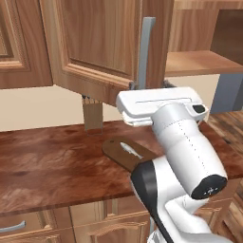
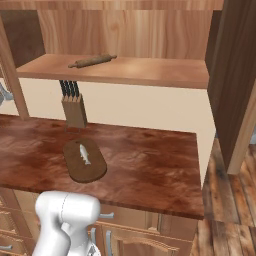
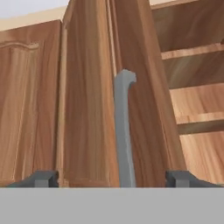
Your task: Open the cabinet, retrieve the rolling pin, and place it next to the meat on the cutting board to prepare for tenderizing.
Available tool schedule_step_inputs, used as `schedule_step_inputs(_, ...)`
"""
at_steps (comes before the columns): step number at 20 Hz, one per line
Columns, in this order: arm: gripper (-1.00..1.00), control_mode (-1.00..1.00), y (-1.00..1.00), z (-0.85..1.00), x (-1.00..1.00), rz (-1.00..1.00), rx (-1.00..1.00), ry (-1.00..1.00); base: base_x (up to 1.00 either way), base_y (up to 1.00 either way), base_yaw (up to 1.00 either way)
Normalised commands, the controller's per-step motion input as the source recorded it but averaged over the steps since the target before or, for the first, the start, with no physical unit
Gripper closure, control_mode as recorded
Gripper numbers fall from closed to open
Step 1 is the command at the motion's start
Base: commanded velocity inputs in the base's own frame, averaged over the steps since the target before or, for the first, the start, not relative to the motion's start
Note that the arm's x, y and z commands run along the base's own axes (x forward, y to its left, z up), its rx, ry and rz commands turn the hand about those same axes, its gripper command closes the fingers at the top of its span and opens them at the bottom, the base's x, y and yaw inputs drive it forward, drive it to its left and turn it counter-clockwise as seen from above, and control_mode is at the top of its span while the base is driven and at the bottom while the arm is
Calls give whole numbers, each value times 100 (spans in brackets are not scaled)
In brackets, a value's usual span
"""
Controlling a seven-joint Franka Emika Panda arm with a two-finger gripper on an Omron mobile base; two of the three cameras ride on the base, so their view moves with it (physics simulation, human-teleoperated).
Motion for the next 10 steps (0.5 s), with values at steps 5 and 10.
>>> schedule_step_inputs(5,-100,-100,-24,20,-89,5,9,-20,0,0,0)
schedule_step_inputs(10,-100,-100,-44,19,-88,5,14,-16,0,0,0)
